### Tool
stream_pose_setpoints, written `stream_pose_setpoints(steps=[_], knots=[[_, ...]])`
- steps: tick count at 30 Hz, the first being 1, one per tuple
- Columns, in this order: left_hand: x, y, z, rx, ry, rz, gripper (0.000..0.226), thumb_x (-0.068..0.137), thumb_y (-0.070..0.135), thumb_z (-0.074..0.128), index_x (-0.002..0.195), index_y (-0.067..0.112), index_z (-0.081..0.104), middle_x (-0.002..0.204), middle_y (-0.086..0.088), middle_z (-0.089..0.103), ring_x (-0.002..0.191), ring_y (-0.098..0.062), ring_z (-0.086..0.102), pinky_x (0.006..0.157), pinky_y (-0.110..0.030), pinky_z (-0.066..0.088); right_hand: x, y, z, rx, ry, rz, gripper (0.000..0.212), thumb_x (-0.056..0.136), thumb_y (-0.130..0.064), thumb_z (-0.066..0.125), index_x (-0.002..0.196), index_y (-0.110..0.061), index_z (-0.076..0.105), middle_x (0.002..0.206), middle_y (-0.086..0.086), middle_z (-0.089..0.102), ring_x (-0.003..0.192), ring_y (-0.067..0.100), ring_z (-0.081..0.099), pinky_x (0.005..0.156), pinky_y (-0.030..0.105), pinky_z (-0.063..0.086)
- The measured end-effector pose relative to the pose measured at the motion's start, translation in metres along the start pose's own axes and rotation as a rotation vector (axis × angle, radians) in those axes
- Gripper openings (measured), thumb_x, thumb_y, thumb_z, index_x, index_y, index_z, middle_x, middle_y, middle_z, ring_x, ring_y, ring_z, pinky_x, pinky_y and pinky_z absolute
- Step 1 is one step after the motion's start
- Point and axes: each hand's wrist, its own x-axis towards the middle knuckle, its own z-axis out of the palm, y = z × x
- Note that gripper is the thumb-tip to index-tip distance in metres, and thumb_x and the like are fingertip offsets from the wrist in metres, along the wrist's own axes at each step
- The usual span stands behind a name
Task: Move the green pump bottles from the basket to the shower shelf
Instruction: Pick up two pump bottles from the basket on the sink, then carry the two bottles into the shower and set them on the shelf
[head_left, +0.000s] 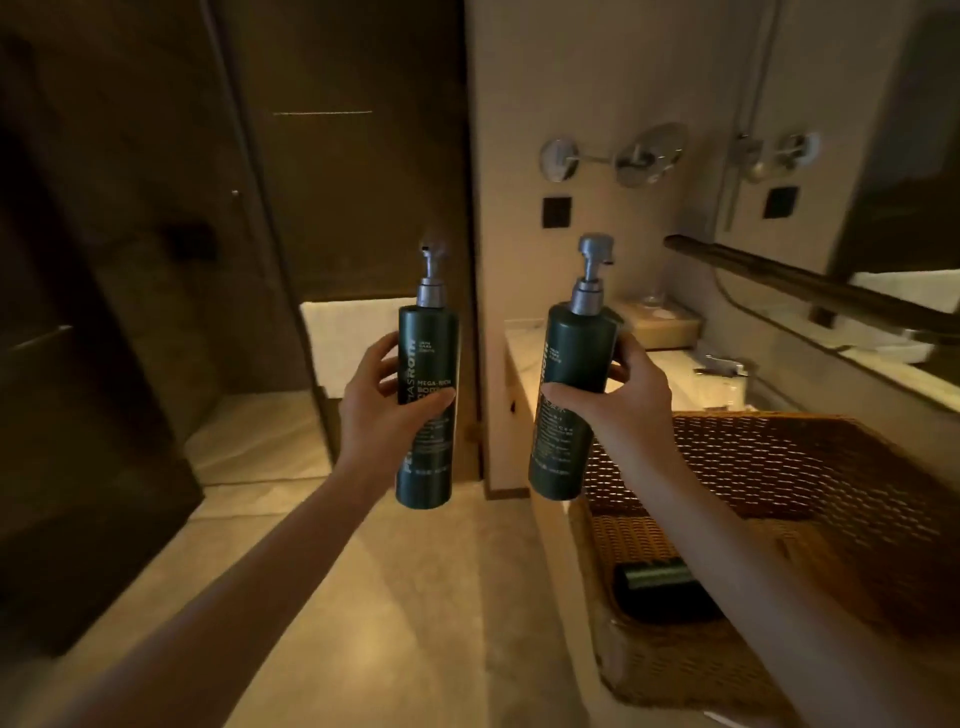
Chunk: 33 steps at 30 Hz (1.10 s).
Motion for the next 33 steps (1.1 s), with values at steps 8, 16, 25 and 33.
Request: stream_pose_setpoints(steps=[8,16,25,33], knots=[[-0.060,-0.020,-0.141,0.157,0.319,-0.095,0.073,0.064,0.015,0.081,0.128,0.028,0.048,0.115,0.006,0.061,0.102,-0.008,0.058,0.084,-0.032,0.049,-0.057,-0.022,0.131,0.121,-0.332,0.006,0.058,0.058,-0.033,0.084,0.105,-0.045,0.052,0.097,-0.027,0.062,0.097,-0.001,0.059,0.091,0.040,0.051],[-0.105,-0.054,-0.279,0.221,0.502,-0.181,0.072,0.063,0.016,0.082,0.124,0.037,0.048,0.108,0.014,0.061,0.101,-0.006,0.059,0.088,-0.040,0.052,-0.121,-0.052,0.260,0.161,-0.564,0.020,0.058,0.061,-0.025,0.085,0.112,-0.031,0.057,0.094,-0.028,0.063,0.089,-0.003,0.060,0.088,0.034,0.048],[-0.134,-0.097,-0.421,0.278,0.611,-0.240,0.073,0.061,0.018,0.083,0.116,0.051,0.048,0.107,0.015,0.062,0.100,-0.005,0.059,0.085,-0.037,0.052,-0.191,-0.084,0.395,0.215,-0.651,0.087,0.073,0.063,-0.020,0.085,0.127,-0.027,0.051,0.123,-0.009,0.063,0.114,0.015,0.057,0.099,0.049,0.046],[-0.107,-0.147,-0.468,0.234,0.609,-0.300,0.071,0.064,0.017,0.081,0.116,0.049,0.045,0.105,0.021,0.058,0.098,0.005,0.056,0.076,-0.020,0.045,-0.186,-0.067,0.474,0.171,-0.650,0.135,0.071,0.064,-0.020,0.084,0.127,-0.027,0.052,0.121,-0.010,0.062,0.105,0.007,0.053,0.091,0.036,0.043]])
